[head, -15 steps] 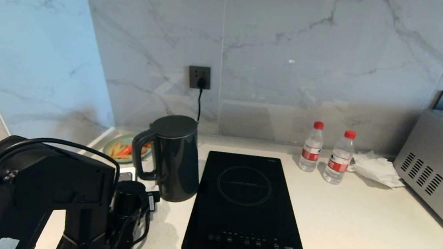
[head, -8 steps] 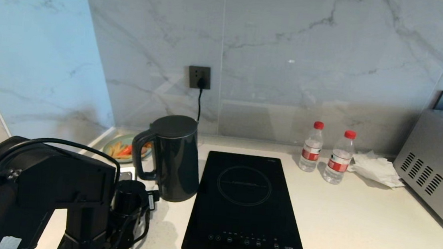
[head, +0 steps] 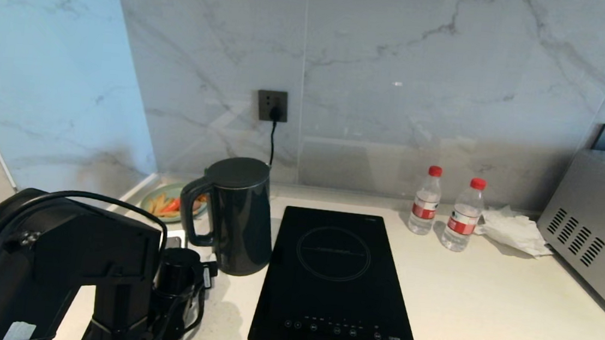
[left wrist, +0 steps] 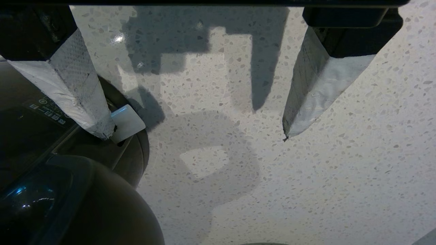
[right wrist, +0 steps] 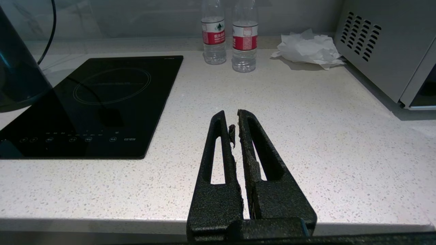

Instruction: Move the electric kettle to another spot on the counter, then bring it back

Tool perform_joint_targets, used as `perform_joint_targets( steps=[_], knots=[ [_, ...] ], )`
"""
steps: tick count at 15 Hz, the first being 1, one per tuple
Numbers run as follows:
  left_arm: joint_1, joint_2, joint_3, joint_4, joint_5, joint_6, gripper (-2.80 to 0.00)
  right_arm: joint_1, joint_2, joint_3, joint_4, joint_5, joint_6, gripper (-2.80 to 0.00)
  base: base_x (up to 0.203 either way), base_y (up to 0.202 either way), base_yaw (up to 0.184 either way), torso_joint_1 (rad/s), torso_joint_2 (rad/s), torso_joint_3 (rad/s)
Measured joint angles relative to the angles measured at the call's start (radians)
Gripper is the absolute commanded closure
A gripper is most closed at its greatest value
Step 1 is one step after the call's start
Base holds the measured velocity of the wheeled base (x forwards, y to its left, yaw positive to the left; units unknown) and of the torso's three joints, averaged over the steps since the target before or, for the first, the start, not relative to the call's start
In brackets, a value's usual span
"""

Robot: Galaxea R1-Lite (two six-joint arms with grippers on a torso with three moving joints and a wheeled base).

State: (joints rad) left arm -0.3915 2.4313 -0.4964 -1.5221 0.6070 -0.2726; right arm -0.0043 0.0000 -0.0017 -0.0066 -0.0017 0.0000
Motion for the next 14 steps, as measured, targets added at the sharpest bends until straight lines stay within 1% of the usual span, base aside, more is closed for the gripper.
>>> perform_joint_targets(
  steps=[8, 14],
  knots=[
    [-0.006, 0.002, 0.003, 0.001, 0.001, -0.001, -2.8, 0.0, 0.0, 0.0, -0.001, 0.0, 0.0, 0.0, 0.0, 0.0, 0.0, 0.0, 0.0, 0.0],
    [0.024, -0.032, 0.009, 0.001, 0.0, -0.002, -2.8, 0.0, 0.0, 0.0, -0.001, 0.0, 0.0, 0.0, 0.0, 0.0, 0.0, 0.0, 0.0, 0.0]
  ],
)
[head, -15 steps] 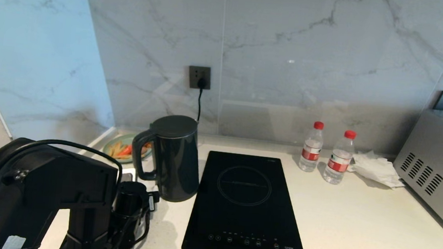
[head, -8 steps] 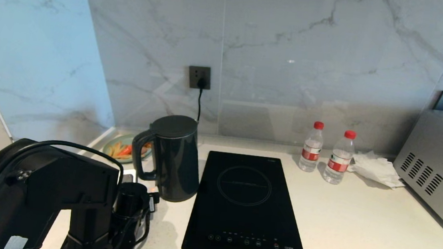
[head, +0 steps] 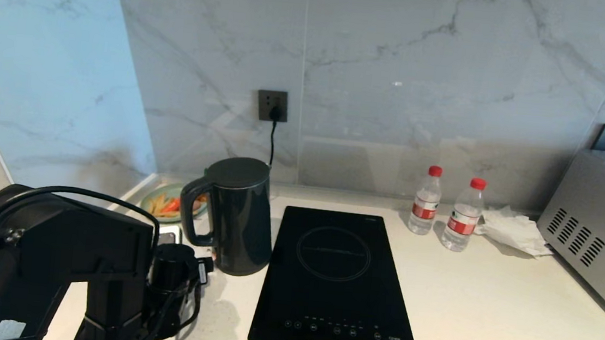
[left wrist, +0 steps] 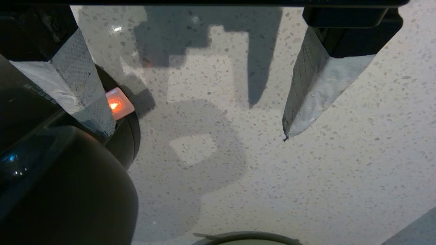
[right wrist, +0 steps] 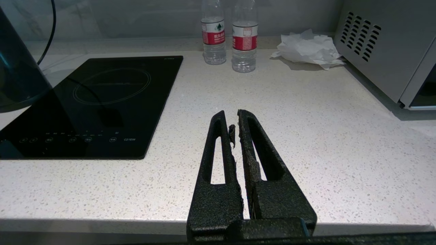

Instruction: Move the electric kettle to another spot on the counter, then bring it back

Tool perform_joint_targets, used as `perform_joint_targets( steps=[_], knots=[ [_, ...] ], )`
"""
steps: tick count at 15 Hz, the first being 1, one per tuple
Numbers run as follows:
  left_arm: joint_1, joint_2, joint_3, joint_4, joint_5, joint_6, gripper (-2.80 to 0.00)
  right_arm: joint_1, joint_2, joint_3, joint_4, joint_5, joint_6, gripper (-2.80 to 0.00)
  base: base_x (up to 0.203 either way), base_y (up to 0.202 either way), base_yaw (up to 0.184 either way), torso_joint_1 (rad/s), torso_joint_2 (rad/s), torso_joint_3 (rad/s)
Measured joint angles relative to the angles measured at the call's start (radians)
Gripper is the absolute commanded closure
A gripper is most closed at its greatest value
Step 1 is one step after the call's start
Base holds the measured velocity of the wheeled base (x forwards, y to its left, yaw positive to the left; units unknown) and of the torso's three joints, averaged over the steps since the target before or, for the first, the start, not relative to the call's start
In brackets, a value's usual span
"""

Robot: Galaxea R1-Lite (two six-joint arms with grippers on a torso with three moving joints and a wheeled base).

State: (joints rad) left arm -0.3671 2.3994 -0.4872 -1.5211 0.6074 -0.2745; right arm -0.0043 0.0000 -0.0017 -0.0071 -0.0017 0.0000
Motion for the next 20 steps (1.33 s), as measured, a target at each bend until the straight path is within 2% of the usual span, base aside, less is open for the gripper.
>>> perform_joint_targets(
  steps=[13, 20],
  knots=[
    [0.093, 0.02, 0.012, 0.0, 0.0, 0.053, -2.8, 0.0, 0.0, 0.0, 0.001, 0.0, 0.0, 0.0, 0.0, 0.0, 0.0, 0.0, 0.0, 0.0],
    [0.031, 0.052, 0.034, 0.0, 0.001, 0.06, -2.8, 0.0, 0.0, 0.0, 0.001, 0.0, 0.0, 0.0, 0.0, 0.0, 0.0, 0.0, 0.0, 0.0]
  ],
)
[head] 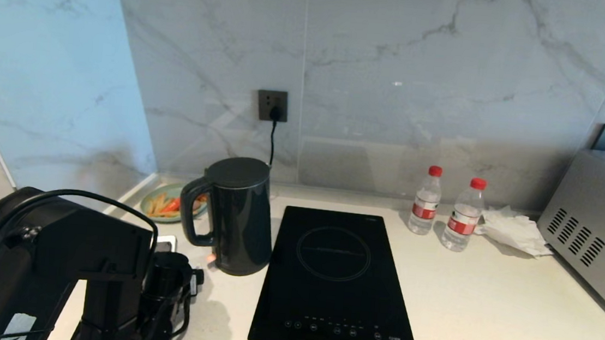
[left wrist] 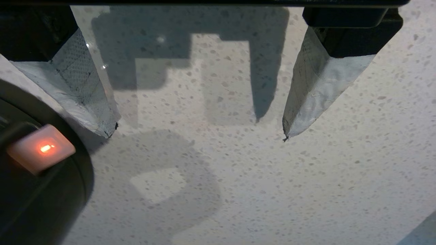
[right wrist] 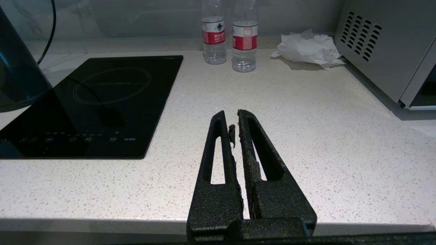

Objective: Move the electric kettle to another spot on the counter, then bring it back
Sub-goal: Finish boiling water

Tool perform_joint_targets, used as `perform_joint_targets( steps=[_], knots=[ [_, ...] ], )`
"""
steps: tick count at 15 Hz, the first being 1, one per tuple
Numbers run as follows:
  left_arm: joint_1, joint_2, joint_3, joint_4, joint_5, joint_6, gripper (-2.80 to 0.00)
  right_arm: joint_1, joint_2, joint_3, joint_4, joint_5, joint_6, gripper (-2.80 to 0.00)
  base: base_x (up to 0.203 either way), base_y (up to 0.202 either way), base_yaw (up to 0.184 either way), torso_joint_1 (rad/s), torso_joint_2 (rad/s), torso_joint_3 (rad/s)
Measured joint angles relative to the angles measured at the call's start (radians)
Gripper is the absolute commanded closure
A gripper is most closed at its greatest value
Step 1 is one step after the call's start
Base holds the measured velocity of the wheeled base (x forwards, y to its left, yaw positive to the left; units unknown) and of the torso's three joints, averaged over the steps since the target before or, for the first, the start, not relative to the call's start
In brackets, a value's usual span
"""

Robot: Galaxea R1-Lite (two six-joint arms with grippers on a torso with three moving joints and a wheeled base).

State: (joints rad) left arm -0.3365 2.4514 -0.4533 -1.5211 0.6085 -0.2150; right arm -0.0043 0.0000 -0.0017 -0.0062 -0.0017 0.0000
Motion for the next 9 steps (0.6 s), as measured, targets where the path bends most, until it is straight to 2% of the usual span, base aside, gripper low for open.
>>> perform_joint_targets(
  steps=[4, 7, 9],
  knots=[
    [-0.028, 0.01, 0.001, 0.0, 0.006, 0.002, -2.8, 0.0, 0.0, 0.0, 0.0, 0.0, 0.0, 0.0, 0.0, 0.0, 0.0, 0.0, 0.0, 0.0],
    [-0.05, 0.031, -0.029, 0.0, 0.048, 0.007, -2.8, 0.0, 0.0, 0.0, 0.0, 0.0, 0.0, 0.0, 0.0, 0.0, 0.0, 0.0, 0.0, 0.0],
    [-0.054, 0.038, -0.036, 0.0, 0.053, 0.009, -2.8, 0.0, 0.0, 0.0, -0.001, 0.0, 0.0, 0.0, 0.0, 0.0, 0.0, 0.0, 0.0, 0.0]
  ],
)
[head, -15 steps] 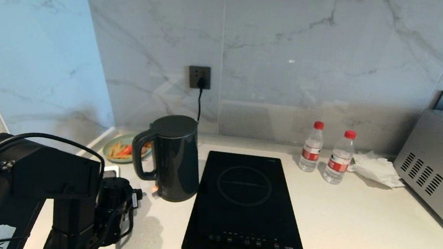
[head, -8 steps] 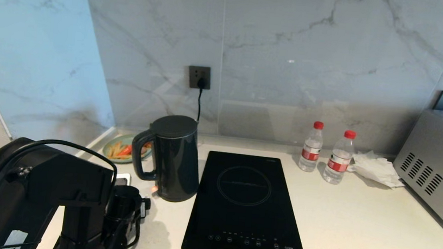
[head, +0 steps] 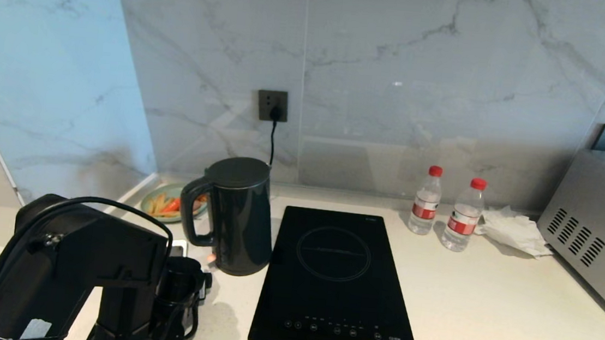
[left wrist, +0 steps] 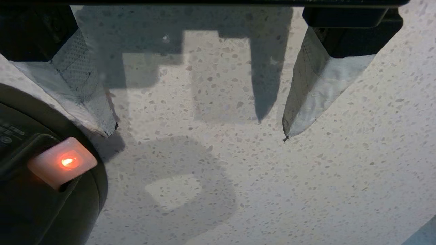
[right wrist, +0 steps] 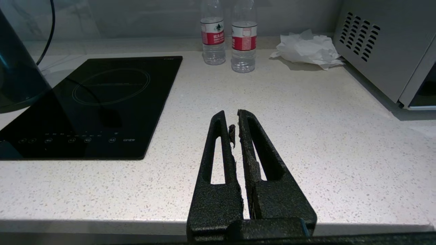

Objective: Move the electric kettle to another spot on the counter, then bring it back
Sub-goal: Finish boiling water

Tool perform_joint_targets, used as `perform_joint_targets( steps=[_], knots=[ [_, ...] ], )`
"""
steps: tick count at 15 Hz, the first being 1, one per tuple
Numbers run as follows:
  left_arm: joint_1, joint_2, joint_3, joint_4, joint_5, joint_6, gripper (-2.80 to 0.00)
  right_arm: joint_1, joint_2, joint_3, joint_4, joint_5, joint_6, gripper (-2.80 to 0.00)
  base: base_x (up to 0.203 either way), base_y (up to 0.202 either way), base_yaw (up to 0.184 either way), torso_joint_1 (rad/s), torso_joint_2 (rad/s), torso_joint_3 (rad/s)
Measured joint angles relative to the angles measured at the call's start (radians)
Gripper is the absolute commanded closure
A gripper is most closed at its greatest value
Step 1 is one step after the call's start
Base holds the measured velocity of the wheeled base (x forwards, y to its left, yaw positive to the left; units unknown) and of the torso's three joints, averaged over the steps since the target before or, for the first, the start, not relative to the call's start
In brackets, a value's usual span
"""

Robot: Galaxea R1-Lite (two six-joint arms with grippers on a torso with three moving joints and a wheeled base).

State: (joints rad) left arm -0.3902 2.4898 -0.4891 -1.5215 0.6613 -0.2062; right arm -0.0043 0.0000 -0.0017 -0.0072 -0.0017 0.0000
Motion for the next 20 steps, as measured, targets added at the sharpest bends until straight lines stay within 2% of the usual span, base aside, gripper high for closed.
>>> perform_joint_targets(
  steps=[6, 9, 20],
  knots=[
    [0.007, 0.006, -0.016, 0.0, 0.007, 0.0, -2.8, 0.0, 0.0, 0.0, 0.001, 0.0, 0.0, 0.0, 0.0, 0.0, 0.0, 0.0, 0.0, 0.0],
    [0.01, 0.006, -0.035, 0.0, 0.037, 0.0, -2.8, 0.0, 0.0, 0.0, 0.001, 0.0, 0.0, 0.0, 0.0, 0.0, 0.0, 0.0, 0.0, 0.0],
    [0.012, 0.001, -0.037, 0.0, 0.036, -0.001, -2.8, 0.0, 0.0, 0.0, 0.001, 0.0, 0.0, 0.0, 0.0, 0.0, 0.0, 0.0, 0.0, 0.0]
  ],
)
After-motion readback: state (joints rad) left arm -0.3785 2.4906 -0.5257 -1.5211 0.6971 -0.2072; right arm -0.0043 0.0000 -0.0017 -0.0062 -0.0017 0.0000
